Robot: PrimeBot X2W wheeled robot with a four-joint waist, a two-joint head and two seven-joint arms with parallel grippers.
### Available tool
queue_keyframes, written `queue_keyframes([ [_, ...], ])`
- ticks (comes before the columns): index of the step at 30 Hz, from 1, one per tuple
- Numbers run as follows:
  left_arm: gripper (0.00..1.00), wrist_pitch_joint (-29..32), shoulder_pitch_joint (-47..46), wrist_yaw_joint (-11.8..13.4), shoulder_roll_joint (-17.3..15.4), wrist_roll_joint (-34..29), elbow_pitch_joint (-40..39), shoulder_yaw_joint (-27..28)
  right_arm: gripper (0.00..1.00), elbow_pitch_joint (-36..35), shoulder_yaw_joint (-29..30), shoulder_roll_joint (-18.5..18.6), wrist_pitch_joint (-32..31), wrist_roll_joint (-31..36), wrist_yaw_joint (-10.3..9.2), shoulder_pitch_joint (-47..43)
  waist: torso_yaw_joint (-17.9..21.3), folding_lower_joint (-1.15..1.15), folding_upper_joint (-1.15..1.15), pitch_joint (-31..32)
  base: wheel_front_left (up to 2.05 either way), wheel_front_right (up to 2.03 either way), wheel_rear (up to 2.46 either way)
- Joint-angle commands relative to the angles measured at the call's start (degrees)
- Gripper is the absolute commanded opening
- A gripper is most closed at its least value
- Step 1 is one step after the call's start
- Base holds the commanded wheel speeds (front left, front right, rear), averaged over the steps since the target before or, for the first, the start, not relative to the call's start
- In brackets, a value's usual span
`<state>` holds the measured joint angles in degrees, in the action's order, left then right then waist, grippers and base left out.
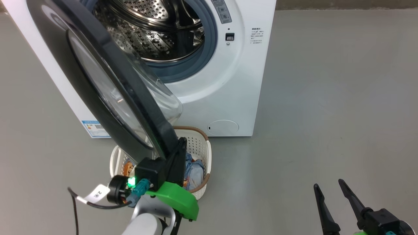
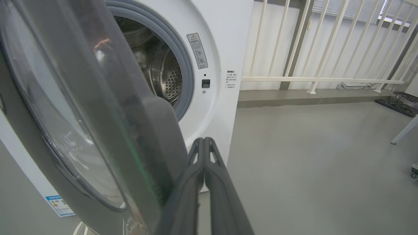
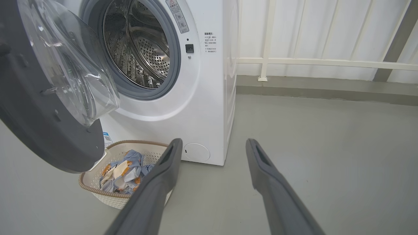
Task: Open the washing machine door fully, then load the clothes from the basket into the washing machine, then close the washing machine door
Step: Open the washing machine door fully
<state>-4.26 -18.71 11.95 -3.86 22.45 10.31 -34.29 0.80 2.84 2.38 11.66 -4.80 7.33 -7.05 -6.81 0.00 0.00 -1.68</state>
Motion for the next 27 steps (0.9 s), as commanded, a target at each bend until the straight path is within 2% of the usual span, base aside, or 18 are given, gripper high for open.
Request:
queue_keyframes([
  [1, 0.0, -0.8, -0.8, 0.5, -0.8, 0.0, -1.3, 2.2, 1.0, -1.5, -1.2, 0.5, -0.1, -0.8, 0.16, 1.0, 0.0, 0.0, 0.0, 0.0, 0.0, 0.0, 0.0],
  [19, 0.0, -1.7, 0.0, 2.5, -1.8, 0.6, -2.8, 3.4, 1.0, -1.3, -1.1, 0.5, 0.2, -1.8, 0.16, 1.4, 0.0, 0.0, 0.0, -0.9, 0.0, 0.0, 0.0],
  [27, 0.0, -1.0, 2.1, 4.6, -3.2, 0.4, -6.4, 4.0, 1.0, -1.1, -0.6, 0.5, 0.5, -2.1, 0.16, 1.5, -0.8, 0.0, 0.0, -1.6, 0.0, 0.0, 0.0],
])
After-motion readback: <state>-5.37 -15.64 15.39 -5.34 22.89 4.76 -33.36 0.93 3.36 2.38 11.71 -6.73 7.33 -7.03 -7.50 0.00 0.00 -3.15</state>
